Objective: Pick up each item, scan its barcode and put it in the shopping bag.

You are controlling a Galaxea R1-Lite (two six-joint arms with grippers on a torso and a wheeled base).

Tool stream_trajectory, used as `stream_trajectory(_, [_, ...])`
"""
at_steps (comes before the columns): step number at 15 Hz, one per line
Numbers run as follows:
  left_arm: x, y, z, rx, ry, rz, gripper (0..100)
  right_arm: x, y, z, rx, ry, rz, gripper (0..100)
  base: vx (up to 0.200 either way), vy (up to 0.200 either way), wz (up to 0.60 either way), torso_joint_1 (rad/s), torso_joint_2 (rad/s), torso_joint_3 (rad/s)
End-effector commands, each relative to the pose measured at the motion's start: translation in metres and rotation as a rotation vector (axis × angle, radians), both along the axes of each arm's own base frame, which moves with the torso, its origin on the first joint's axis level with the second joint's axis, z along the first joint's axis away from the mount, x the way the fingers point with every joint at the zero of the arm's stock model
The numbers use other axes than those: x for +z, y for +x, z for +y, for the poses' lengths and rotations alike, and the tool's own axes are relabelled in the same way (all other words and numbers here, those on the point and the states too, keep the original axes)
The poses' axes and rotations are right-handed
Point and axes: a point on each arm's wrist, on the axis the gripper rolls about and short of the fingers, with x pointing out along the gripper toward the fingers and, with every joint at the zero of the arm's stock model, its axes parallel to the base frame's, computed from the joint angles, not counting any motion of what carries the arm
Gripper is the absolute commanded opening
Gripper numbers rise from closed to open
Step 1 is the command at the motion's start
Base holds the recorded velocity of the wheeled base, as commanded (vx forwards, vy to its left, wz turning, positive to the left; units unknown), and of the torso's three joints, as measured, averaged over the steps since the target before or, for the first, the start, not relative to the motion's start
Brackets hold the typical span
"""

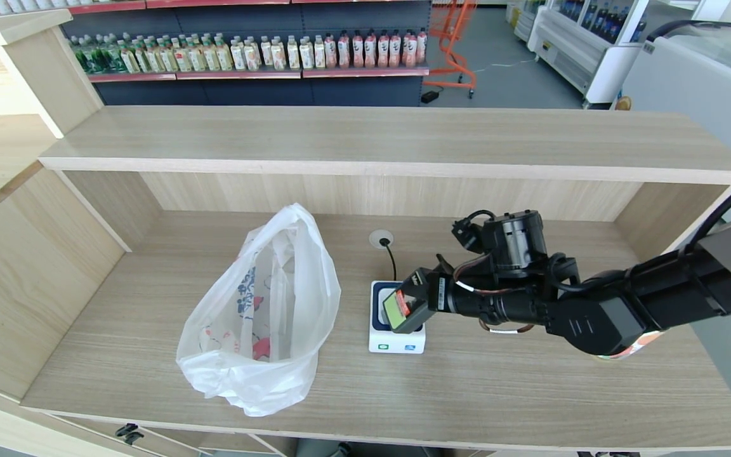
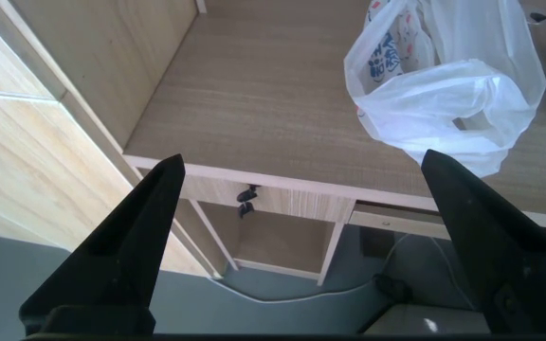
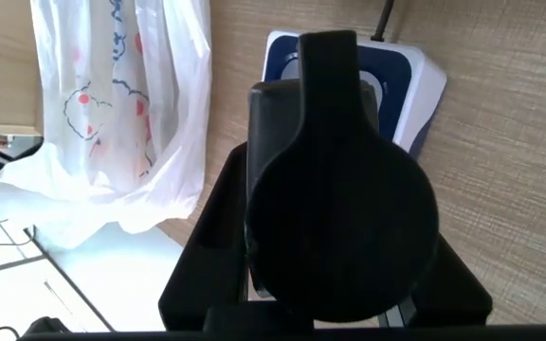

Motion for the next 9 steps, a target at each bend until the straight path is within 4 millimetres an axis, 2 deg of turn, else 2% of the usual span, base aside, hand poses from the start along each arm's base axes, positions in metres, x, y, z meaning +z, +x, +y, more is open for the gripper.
stream_trajectory(1, [0.000, 0.000, 0.000, 0.001, 0.000, 0.000, 100, 0.032, -0.012, -0.005, 0.004, 0.047, -0.073, 0, 0.000, 0.000, 0.00, 0.000, 0.00, 0.000])
stream_trajectory(2, [0.000, 0.000, 0.000, 0.001, 0.000, 0.001, 100, 0.046, -0.019, -0.007, 0.011, 0.066, -0.103, 0, 0.000, 0.000, 0.00, 0.000, 0.00, 0.000])
stream_trajectory(3, [0.000, 0.000, 0.000, 0.001, 0.000, 0.001, 100, 0.082, -0.048, -0.017, 0.033, 0.113, -0.188, 0, 0.000, 0.000, 0.00, 0.000, 0.00, 0.000])
stream_trajectory(4, [0.000, 0.000, 0.000, 0.001, 0.000, 0.001, 100, 0.104, -0.071, -0.027, 0.064, 0.109, -0.272, 0, 0.000, 0.000, 0.00, 0.000, 0.00, 0.000])
stream_trajectory(6, [0.000, 0.000, 0.000, 0.001, 0.000, 0.001, 100, 0.100, -0.105, -0.052, 0.150, -0.107, -0.406, 0, 0.000, 0.000, 0.00, 0.000, 0.00, 0.000])
stream_trajectory(8, [0.000, 0.000, 0.000, 0.001, 0.000, 0.001, 100, 0.081, -0.119, -0.075, 0.143, -0.378, -0.523, 0, 0.000, 0.000, 0.00, 0.000, 0.00, 0.000])
stream_trajectory(9, [0.000, 0.000, 0.000, 0.001, 0.000, 0.001, 100, 0.078, -0.124, -0.078, 0.141, -0.415, -0.540, 0, 0.000, 0.000, 0.00, 0.000, 0.00, 0.000])
